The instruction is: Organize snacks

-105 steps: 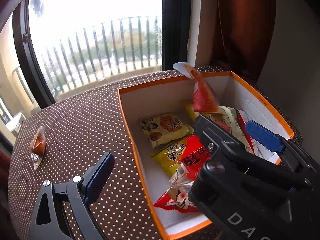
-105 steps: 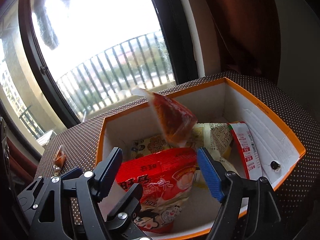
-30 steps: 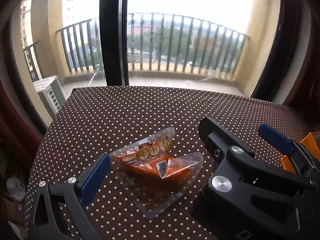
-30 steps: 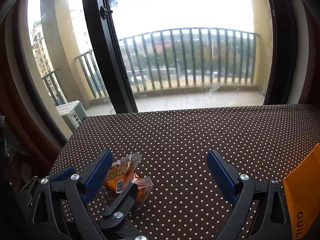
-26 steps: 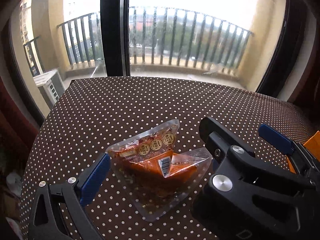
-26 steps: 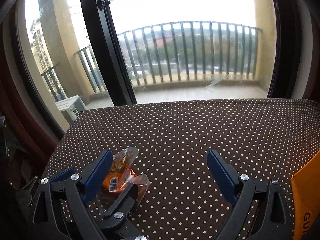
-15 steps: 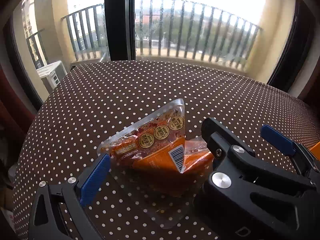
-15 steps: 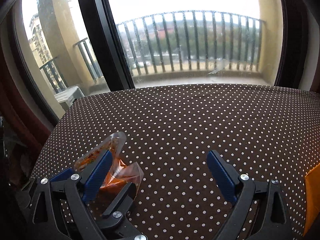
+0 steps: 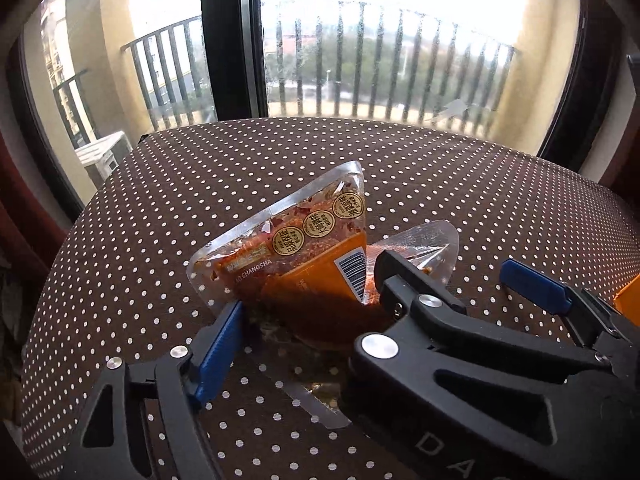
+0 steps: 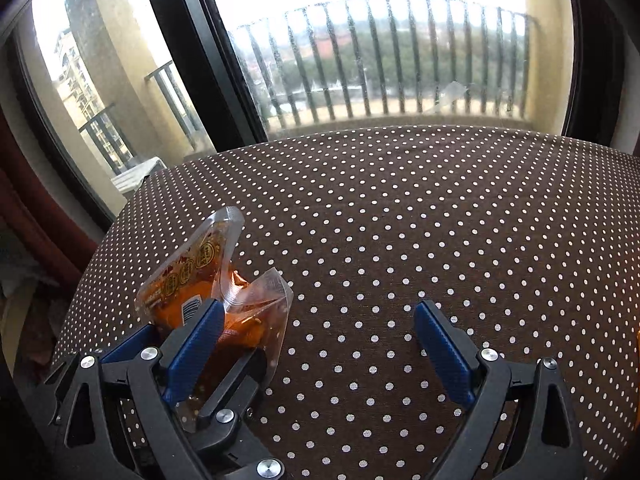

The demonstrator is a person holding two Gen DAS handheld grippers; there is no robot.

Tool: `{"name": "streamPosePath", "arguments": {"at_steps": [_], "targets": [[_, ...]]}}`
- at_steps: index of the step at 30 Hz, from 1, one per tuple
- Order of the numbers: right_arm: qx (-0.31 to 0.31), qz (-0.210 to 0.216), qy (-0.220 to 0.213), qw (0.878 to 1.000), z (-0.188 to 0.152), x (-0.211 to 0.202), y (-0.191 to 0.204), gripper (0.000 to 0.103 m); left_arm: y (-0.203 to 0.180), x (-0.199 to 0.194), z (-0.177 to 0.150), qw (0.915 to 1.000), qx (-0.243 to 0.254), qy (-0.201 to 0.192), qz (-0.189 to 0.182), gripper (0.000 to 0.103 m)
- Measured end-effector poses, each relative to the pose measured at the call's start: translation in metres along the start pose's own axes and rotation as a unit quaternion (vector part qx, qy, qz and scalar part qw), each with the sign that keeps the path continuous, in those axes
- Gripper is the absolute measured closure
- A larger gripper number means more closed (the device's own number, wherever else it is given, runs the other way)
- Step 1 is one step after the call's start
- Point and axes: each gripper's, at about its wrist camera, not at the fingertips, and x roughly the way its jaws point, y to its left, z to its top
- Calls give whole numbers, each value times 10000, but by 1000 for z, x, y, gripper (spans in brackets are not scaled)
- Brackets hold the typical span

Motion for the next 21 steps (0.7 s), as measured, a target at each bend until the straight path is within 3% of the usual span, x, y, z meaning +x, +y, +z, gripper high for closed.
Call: {"name": "streamPosePath", "arguments": {"at_steps": [4, 15, 21], "targets": [[-59, -28, 19, 10000, 2, 3, 6, 6, 1, -2, -1, 9999, 67, -38, -116, 38], [-421, 142, 128, 9989, -8, 7, 16, 6, 0, -5, -5, 9998, 172, 16, -135, 45], [-624, 362, 393, 9966, -13, 0, 13, 6, -6, -18, -15, 9998, 153, 93, -63, 47]]}}
